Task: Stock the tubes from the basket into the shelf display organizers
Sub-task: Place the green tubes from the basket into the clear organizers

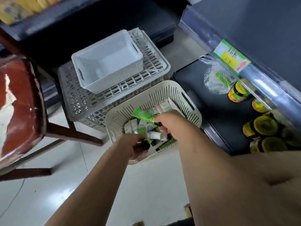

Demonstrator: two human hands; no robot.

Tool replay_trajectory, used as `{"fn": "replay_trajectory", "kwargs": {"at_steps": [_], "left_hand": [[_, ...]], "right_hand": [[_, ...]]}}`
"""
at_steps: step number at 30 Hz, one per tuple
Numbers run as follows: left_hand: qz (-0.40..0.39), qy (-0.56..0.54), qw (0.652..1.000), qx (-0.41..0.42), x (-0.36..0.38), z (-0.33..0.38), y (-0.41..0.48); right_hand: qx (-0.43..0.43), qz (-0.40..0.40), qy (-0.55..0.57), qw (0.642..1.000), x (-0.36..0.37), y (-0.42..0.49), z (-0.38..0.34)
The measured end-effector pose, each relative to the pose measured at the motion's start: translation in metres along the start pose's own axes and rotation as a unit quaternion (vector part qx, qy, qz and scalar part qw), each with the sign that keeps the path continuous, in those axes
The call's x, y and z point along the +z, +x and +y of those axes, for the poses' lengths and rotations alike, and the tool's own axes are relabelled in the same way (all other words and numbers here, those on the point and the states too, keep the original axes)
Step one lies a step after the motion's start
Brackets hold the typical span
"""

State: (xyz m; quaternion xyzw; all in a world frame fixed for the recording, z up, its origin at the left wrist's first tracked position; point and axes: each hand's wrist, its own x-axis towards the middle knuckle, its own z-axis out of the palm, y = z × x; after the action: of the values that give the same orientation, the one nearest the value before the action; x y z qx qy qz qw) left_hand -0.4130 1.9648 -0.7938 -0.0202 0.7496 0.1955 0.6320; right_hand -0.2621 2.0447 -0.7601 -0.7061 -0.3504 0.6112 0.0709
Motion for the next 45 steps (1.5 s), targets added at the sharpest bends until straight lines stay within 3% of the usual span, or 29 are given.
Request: {"fn": "replay_trajectory", "kwargs": {"at_steps": [4, 9, 15, 19, 25, 29, 36, 45], "left_hand": [[0.011, -0.025, 0.985, 0.168, 0.002, 0.015, -0.051], [0.035, -0.11, 0.904, 0.412, -0.003, 0.025, -0.121], [-0.072, -0.092, 0.823, 0.555, 0.033, 0.032, -0.209], [-0.167, -0.072, 0.79, 0.586, 0.074, 0.03, -0.257], [-0.276, -0.049, 0.75, 0.599, 0.137, 0.013, -0.316], [-0.328, -0.018, 0.718, 0.613, 0.178, -0.009, -0.348], [-0.396, 0.082, 0.668, 0.624, 0.257, -0.071, -0.393], [-0.524, 0.22, 0.579, 0.585, 0.336, -0.185, -0.433]], "right_hand": [[-0.059, -0.038, 0.194, 0.978, 0.007, -0.035, -0.011], [-0.184, -0.036, 0.277, 0.942, -0.01, -0.089, -0.033], [-0.36, 0.083, 0.367, 0.854, -0.057, -0.165, -0.03], [-0.438, 0.098, 0.428, 0.785, -0.095, -0.211, -0.018], [-0.486, 0.16, 0.46, 0.725, -0.161, -0.258, 0.017], [-0.506, 0.226, 0.393, 0.733, -0.206, -0.292, 0.059], [-0.455, 0.34, 0.301, 0.767, -0.281, -0.359, 0.152], [-0.364, 0.49, 0.289, 0.737, -0.326, -0.426, 0.293]]}}
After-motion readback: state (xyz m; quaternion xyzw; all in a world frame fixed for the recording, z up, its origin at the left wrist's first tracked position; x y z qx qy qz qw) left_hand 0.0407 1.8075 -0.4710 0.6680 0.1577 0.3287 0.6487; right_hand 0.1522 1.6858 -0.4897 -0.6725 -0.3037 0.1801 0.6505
